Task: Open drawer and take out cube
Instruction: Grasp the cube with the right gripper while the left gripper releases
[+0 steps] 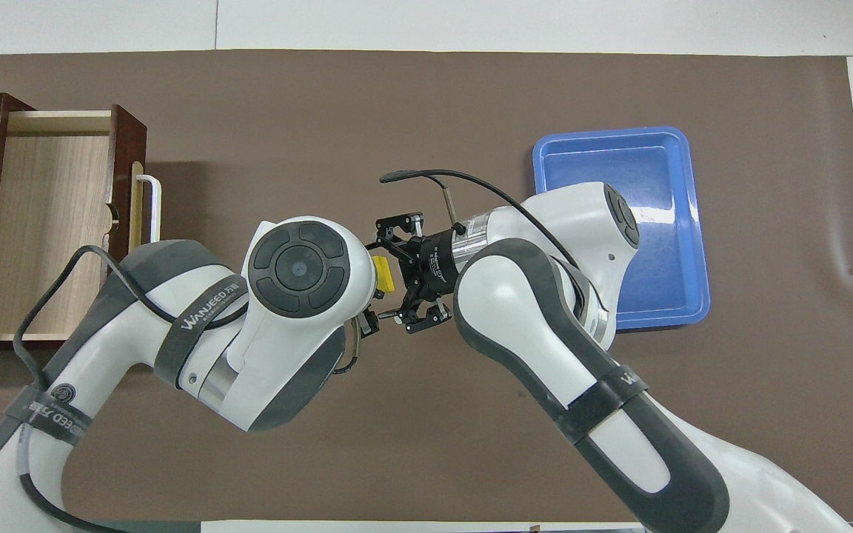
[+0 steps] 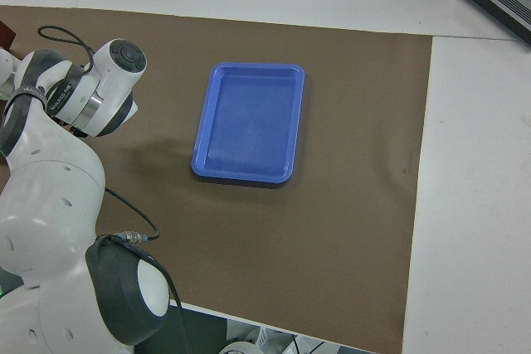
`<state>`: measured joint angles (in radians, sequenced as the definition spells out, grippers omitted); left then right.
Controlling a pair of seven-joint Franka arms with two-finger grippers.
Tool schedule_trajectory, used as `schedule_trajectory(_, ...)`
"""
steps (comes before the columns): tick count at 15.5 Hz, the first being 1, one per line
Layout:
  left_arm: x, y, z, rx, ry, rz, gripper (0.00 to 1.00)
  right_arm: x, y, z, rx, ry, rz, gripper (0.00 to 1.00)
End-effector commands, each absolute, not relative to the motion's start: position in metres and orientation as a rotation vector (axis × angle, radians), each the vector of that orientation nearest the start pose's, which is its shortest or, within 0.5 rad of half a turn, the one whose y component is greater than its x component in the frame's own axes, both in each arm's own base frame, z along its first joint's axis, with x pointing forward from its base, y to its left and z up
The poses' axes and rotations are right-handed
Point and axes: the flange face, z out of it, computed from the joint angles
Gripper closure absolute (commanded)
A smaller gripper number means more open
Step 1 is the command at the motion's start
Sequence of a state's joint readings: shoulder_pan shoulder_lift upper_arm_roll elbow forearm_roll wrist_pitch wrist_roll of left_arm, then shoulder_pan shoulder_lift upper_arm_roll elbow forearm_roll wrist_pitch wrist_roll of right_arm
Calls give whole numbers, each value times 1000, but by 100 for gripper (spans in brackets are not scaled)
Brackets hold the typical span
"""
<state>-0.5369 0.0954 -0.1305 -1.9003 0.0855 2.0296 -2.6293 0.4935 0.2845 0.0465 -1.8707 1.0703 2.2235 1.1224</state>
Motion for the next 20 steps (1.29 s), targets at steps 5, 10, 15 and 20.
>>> schedule_trajectory(5,461,-359,453,1760,2536,77,100,533,348,372,-1913,1459,757,0)
schedule_trajectory(10,461,-359,453,1762,2535,77,100,530,354,373,-1904,1477,769,7)
schedule_trajectory(15,462,-358,453,1760,2536,77,100,533,355,380,-1915,1445,760,100)
schedule_trajectory(20,463,-357,454,1759,2535,77,89,535,354,382,-1915,1429,750,100)
